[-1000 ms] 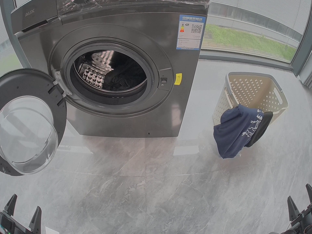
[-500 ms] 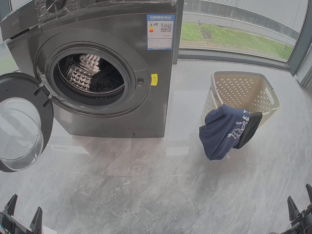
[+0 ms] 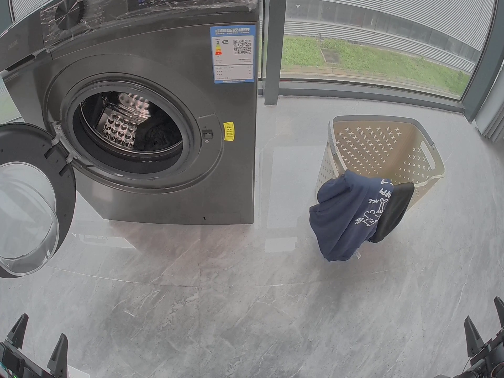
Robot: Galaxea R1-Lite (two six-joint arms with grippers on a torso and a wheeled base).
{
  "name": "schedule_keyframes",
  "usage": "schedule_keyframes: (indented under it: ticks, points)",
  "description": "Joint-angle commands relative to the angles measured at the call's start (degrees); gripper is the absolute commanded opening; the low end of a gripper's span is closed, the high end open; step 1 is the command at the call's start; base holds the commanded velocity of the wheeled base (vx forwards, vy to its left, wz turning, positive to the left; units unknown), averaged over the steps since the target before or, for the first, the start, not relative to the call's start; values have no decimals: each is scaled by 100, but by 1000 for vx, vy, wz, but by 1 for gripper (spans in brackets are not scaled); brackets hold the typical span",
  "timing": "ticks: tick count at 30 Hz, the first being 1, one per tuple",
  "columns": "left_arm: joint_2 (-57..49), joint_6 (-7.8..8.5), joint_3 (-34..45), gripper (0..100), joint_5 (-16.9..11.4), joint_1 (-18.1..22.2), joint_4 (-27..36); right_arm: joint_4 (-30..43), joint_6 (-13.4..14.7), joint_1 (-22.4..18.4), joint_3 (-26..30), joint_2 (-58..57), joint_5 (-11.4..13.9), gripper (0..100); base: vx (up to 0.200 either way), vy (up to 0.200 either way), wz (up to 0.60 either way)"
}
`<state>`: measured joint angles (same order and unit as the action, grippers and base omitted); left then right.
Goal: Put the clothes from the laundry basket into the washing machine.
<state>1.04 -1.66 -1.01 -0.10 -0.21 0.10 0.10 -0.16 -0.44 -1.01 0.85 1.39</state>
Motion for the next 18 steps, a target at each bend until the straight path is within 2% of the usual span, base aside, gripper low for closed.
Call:
schedule_keyframes:
  ticks: [1, 2, 11, 18]
  points:
    - [-42, -1, 92, 100, 1, 3, -1, -1, -2, 0, 101, -85, 2, 100, 0, -200, 0]
    - [-42, -10, 92, 100, 10, 3, -1, -1, -2, 0, 101, -85, 2, 100, 0, -200, 0]
    - [-42, -28, 92, 100, 19, 12, -10, -1, -2, 0, 101, -85, 2, 100, 0, 0, 0]
    - [-42, -45, 92, 100, 19, 12, -10, -1, -2, 0, 101, -85, 2, 100, 0, -200, 0]
